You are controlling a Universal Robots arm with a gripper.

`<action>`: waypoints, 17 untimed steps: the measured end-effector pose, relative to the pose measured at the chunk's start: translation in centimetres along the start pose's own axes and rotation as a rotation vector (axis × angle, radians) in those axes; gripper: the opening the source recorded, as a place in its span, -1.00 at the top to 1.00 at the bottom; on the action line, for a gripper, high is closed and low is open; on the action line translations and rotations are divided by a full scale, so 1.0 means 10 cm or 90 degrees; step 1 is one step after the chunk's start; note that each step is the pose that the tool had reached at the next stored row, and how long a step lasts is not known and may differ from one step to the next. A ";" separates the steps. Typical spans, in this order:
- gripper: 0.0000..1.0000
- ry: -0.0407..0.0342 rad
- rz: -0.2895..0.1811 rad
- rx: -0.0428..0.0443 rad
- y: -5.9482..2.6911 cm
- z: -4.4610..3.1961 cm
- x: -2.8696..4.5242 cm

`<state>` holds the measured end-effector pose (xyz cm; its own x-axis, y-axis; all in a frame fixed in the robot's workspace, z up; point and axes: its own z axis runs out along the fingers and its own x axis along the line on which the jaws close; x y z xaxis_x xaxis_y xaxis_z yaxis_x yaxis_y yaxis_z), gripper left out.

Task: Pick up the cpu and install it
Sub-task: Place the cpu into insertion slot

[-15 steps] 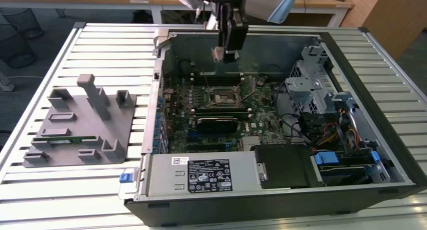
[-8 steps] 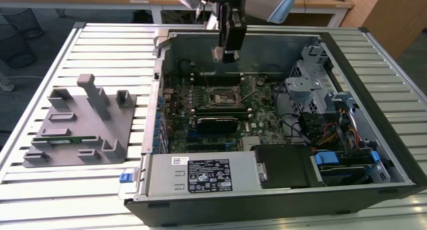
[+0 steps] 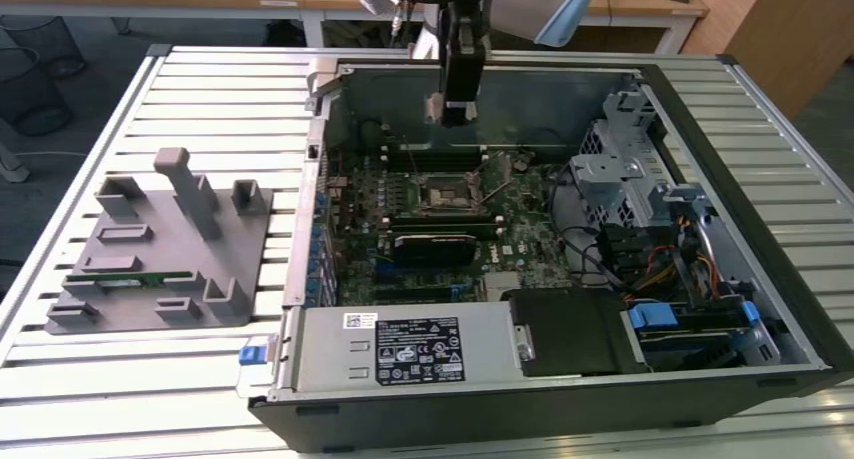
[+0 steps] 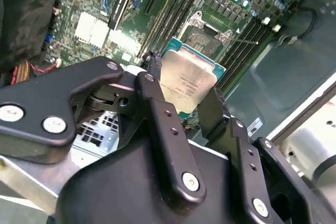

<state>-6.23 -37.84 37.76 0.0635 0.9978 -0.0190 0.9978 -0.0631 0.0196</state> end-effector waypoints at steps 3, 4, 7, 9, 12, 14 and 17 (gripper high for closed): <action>-0.05 -0.0008 0.034 0.0007 0.000 0.003 0.000; -0.05 -0.0011 0.046 0.0009 0.000 0.004 0.000; -0.05 -0.0012 0.052 0.0010 0.000 0.004 0.000; -0.05 -0.0014 0.049 0.0010 0.000 0.005 0.001; -0.05 -0.0009 0.014 0.0003 0.000 0.008 0.001; -0.05 -0.0002 -0.009 -0.0002 0.000 0.015 0.001; -0.05 0.0005 -0.043 -0.0009 -0.001 0.038 0.001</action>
<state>-6.23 -37.83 37.38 -0.0042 0.9998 -0.0196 0.9998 0.0046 0.0197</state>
